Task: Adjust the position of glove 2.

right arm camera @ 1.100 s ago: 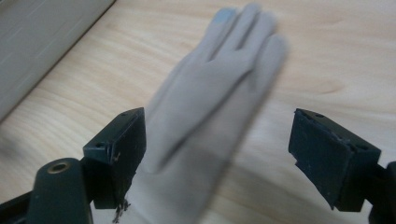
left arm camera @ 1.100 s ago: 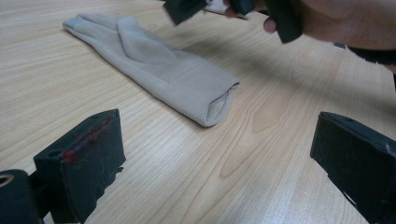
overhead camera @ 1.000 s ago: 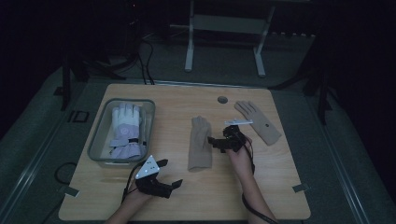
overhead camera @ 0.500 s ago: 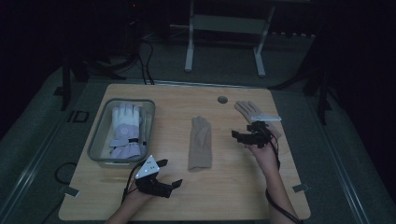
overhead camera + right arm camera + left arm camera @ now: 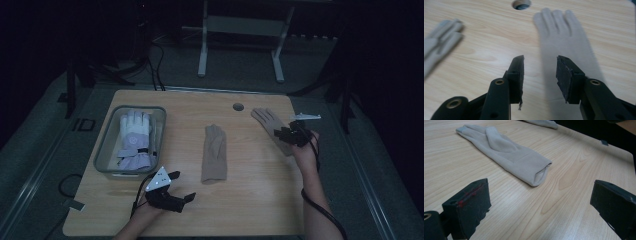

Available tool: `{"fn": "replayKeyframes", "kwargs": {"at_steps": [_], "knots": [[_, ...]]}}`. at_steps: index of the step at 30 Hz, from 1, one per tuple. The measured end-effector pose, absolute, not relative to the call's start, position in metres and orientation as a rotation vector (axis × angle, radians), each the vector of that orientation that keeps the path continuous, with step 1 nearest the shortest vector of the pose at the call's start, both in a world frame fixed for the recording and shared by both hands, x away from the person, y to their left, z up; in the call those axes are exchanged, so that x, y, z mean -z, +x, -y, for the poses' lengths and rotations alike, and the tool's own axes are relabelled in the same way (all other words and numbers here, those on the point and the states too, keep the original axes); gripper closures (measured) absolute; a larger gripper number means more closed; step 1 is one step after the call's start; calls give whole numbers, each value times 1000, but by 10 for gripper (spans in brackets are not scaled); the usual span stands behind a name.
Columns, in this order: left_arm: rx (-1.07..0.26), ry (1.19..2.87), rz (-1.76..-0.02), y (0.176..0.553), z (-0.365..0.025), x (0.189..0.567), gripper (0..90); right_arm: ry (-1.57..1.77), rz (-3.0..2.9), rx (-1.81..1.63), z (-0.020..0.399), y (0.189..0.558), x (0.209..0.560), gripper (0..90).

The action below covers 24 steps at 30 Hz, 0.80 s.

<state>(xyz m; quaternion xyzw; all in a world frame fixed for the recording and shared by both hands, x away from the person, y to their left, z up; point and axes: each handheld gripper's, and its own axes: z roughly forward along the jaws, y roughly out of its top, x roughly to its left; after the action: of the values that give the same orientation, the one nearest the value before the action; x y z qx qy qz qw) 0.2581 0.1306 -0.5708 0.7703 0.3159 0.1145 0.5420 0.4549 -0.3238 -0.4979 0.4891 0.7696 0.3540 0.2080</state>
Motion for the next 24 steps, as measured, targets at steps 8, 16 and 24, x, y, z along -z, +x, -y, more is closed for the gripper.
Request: {"fn": "replayKeyframes", "kwargs": {"at_steps": [8, 16, 24], "knots": [[-262, 1829, -728, 253, -128, 567, 31, 1288, -2212, -836, 331, 479, 516, 552], [-249, 1825, -730, 252, -127, 568, 31, 1310, -2184, -805, 343, 500, 525, 464], [-251, 1826, -739, 252, -128, 569, 31, 1347, -2201, -755, 347, 509, 540, 434]]}}
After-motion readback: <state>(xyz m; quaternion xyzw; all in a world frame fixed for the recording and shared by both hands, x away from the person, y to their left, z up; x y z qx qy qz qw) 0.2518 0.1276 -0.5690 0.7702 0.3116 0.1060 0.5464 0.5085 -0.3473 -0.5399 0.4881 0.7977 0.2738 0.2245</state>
